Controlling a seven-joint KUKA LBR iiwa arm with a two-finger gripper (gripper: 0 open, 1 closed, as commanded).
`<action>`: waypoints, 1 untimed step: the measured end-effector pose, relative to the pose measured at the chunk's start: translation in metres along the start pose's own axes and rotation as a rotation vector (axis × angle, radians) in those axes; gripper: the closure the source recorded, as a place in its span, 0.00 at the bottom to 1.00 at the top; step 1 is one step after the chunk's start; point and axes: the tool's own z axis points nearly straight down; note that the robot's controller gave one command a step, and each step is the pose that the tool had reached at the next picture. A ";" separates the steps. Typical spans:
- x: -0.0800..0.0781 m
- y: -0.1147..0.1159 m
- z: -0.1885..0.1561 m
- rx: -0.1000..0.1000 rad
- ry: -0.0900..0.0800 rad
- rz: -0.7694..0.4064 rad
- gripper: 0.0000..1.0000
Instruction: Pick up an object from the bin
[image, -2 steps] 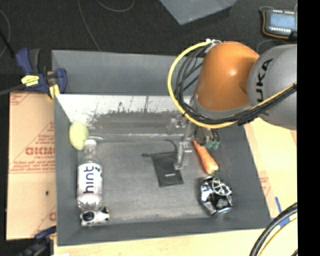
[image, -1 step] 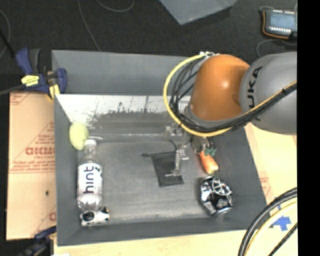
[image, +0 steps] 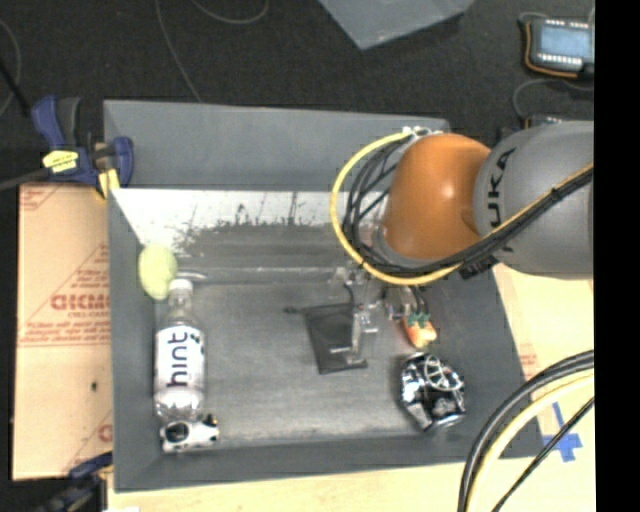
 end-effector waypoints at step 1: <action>-0.005 -0.001 0.022 0.001 0.003 0.100 0.00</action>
Offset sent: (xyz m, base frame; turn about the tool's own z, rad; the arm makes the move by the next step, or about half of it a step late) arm 0.0249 -0.0268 -0.0568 0.1197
